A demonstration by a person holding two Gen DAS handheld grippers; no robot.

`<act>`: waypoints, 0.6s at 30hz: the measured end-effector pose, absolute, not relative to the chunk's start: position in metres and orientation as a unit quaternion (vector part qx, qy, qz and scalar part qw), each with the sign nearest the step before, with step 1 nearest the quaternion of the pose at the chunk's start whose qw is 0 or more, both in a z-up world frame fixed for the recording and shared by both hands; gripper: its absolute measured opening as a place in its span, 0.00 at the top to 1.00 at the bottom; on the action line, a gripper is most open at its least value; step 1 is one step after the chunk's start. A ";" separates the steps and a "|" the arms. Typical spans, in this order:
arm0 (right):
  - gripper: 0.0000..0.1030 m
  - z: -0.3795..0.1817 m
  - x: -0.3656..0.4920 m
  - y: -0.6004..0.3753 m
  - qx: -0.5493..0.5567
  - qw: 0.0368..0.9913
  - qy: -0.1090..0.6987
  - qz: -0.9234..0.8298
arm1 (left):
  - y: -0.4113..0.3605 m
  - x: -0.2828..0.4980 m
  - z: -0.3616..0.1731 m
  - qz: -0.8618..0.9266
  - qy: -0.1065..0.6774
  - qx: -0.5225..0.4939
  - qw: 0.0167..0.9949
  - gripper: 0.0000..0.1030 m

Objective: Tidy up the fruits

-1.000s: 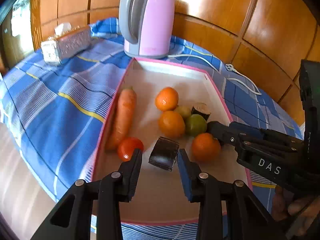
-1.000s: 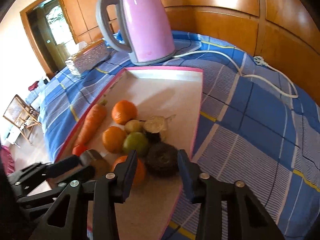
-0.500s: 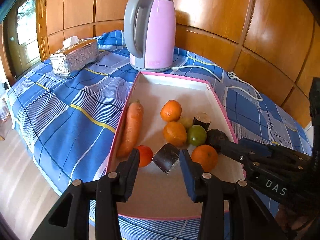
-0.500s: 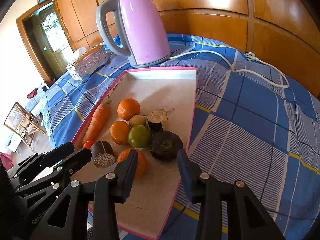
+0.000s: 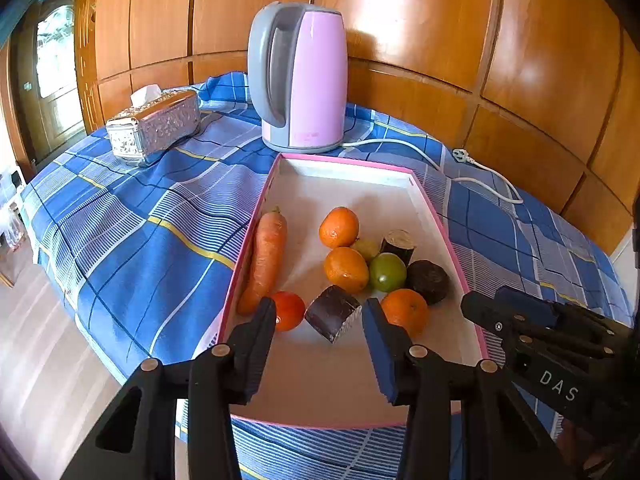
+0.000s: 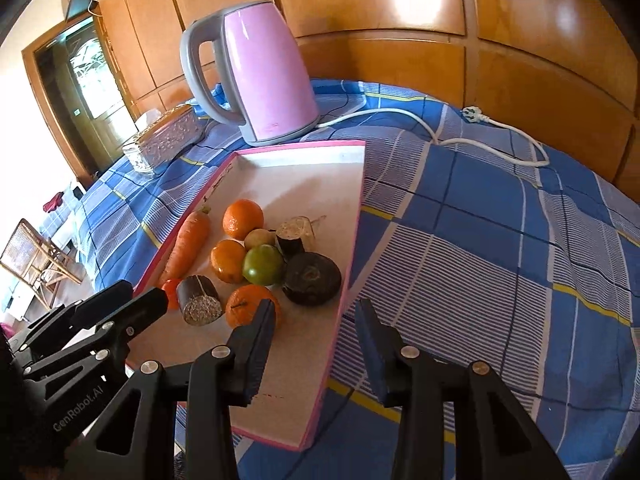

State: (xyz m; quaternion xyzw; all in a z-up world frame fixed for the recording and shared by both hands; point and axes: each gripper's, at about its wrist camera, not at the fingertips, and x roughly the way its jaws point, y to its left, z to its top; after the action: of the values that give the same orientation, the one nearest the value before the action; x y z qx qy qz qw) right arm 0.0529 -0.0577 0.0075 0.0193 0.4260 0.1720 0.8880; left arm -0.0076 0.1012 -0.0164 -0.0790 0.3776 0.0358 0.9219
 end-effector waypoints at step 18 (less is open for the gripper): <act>0.46 0.009 0.018 -0.077 0.008 0.910 0.402 0.098 | 0.088 -0.034 0.004 0.048 0.327 -0.058 0.942 0.23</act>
State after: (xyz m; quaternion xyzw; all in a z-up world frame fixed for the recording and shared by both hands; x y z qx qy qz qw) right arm 0.0178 -0.0773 0.0094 0.0081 0.4024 0.0984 0.9101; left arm -0.0342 0.0880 0.0038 -0.0577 0.3269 0.0482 0.9421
